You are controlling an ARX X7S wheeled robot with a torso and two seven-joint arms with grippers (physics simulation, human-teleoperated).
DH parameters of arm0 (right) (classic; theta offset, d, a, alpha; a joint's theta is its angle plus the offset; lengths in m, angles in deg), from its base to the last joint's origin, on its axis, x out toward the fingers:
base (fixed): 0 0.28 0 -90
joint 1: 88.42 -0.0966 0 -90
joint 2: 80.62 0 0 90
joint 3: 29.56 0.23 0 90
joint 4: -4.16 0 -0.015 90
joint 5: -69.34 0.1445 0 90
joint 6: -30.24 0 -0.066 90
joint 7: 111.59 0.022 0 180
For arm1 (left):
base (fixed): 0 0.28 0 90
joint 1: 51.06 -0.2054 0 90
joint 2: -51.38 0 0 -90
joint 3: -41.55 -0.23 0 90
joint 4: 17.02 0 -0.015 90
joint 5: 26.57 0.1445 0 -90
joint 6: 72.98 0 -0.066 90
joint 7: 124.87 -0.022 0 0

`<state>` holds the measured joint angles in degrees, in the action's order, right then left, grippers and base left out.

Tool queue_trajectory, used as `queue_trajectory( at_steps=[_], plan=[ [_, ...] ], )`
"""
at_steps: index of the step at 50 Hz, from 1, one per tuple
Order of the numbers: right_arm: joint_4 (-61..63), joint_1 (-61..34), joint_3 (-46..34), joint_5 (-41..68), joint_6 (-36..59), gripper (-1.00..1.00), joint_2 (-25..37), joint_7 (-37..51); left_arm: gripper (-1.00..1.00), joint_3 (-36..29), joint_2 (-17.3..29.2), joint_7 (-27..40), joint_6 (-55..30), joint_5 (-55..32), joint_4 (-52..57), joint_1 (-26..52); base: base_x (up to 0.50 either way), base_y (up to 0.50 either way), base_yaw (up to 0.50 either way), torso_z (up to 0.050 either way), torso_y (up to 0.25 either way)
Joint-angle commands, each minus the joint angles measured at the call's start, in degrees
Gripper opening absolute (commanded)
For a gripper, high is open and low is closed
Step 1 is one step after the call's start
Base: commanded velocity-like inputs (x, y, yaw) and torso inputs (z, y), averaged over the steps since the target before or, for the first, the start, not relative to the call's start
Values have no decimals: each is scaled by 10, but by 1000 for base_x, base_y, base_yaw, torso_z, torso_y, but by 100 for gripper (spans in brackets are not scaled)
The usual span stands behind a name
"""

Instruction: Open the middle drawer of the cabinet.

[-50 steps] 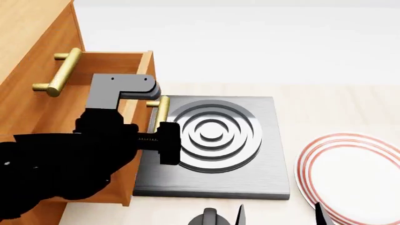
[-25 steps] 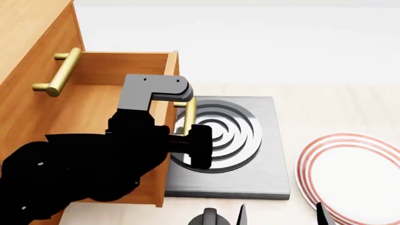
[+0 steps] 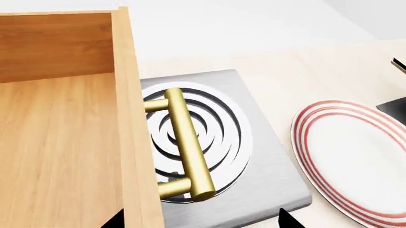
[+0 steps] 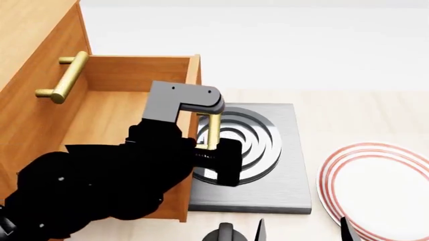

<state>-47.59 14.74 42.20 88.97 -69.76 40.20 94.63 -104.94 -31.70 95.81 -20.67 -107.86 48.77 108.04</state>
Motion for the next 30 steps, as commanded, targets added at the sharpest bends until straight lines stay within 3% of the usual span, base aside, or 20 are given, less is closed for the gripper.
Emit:
queue_trajectory(
  at_steps=[1,11,30],
  plan=[
    [0,1,-1,0,-2,100,1,1,100,-3,-22,-24,24,-31,11,3,0,0,0,0,0],
    [2,0,-1,0,-1,100,2,2,100,-9,-12,-52,74,19,40,11,2,-2,-4,0,0],
    [4,3,-2,-2,-5,100,4,4,100,-43,25,-23,131,127,55,19,0,0,-1,0,0]
  ],
)
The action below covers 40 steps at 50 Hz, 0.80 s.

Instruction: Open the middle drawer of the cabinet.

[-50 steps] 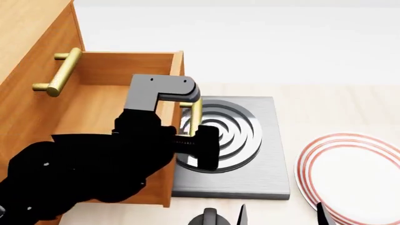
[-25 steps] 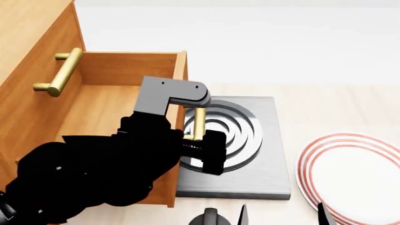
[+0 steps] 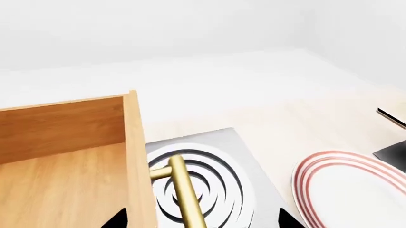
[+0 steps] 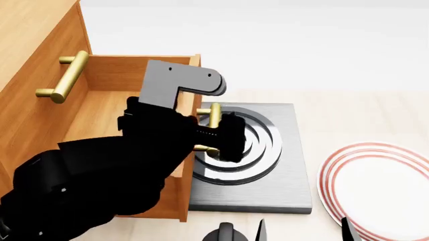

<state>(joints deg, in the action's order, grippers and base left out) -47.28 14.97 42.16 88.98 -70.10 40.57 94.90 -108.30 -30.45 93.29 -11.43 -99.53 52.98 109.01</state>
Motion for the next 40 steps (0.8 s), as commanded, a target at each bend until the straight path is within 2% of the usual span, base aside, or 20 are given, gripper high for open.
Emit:
queue_trajectory(
  at_steps=[1,17,25,40],
  plan=[
    [1,0,-2,-2,-1,100,1,1,100,-10,14,5,38,46,13,11,0,0,0,0,0],
    [0,-1,-4,-2,-4,100,2,0,100,-19,38,20,49,78,40,24,0,0,0,0,0],
    [-2,-3,-6,-3,-4,100,1,-1,100,-34,65,1,99,135,100,21,0,0,0,0,0],
    [0,-4,-7,-1,-3,100,3,0,100,-48,89,25,114,191,167,40,0,0,0,0,0]
  ],
)
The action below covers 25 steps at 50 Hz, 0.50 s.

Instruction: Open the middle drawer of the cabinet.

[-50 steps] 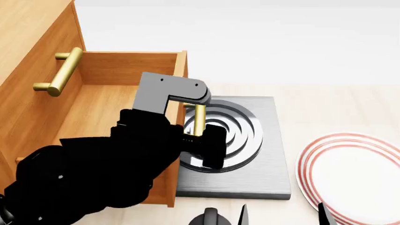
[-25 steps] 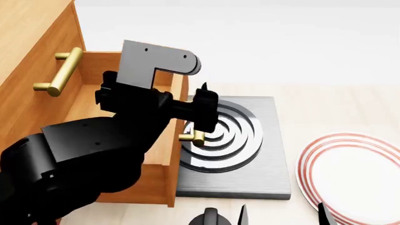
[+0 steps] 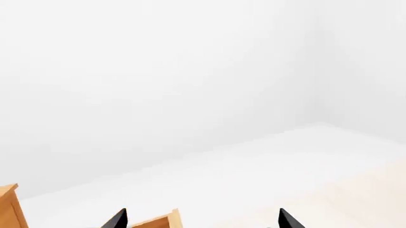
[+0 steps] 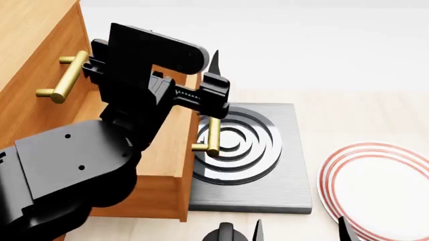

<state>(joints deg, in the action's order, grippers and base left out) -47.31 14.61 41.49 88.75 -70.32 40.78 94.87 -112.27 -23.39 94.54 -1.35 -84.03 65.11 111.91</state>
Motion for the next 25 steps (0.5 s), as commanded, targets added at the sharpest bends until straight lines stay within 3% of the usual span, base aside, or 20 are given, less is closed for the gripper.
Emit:
queue_trajectory(
  at_steps=[1,8,25],
  plan=[
    [1,-1,0,2,0,100,2,1,100,-7,21,14,14,35,51,11,0,0,0,0,0],
    [2,1,2,2,0,100,3,3,100,-9,43,32,11,51,88,18,0,0,0,0,0],
    [2,-1,-1,0,1,100,4,4,100,20,146,123,-29,49,271,54,0,0,0,0,0]
  ],
)
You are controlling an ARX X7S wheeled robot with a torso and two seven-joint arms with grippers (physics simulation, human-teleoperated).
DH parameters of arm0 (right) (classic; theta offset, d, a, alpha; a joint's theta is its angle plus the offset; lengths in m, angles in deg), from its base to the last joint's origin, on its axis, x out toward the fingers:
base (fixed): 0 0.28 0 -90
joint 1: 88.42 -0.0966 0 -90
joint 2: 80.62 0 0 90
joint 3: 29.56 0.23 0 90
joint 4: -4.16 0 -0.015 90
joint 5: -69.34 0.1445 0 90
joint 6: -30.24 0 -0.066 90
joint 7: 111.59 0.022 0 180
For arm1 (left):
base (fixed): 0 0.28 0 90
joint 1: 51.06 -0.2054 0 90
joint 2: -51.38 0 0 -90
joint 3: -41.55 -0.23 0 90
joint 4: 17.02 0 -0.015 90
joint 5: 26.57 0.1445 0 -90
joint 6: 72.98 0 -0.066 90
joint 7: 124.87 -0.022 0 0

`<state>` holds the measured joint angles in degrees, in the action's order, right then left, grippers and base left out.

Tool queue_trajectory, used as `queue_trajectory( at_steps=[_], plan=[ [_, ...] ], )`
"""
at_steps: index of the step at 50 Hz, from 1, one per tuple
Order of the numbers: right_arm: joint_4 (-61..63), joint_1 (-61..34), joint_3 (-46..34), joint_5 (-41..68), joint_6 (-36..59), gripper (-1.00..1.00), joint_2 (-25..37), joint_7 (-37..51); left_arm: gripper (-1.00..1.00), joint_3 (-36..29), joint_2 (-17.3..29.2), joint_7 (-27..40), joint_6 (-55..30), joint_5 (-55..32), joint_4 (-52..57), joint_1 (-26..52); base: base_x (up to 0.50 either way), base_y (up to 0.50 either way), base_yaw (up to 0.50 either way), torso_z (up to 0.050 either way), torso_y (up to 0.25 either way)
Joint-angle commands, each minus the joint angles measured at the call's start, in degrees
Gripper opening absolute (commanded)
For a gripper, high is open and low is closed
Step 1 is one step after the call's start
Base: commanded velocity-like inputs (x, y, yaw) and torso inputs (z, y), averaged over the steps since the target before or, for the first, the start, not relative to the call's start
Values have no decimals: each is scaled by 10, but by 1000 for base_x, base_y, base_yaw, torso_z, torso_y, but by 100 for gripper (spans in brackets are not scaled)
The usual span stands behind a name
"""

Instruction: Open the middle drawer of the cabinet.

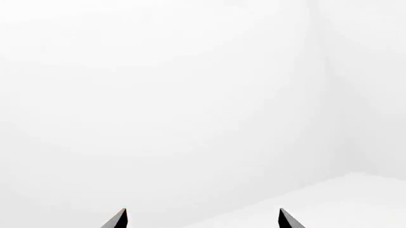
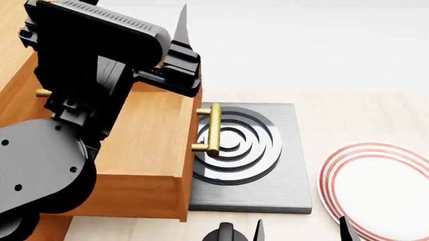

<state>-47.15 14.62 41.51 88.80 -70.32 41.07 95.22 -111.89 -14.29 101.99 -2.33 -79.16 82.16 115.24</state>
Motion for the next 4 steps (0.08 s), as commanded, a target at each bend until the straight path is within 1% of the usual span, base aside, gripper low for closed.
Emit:
queue_trajectory(
  at_steps=[1,4],
  plan=[
    [0,-1,-1,-1,1,100,1,1,100,20,60,52,-19,0,109,23,0,0,0,0,0],
    [0,-1,-2,-2,1,100,0,1,100,30,72,60,-22,-10,128,30,0,0,0,0,0]
  ],
)
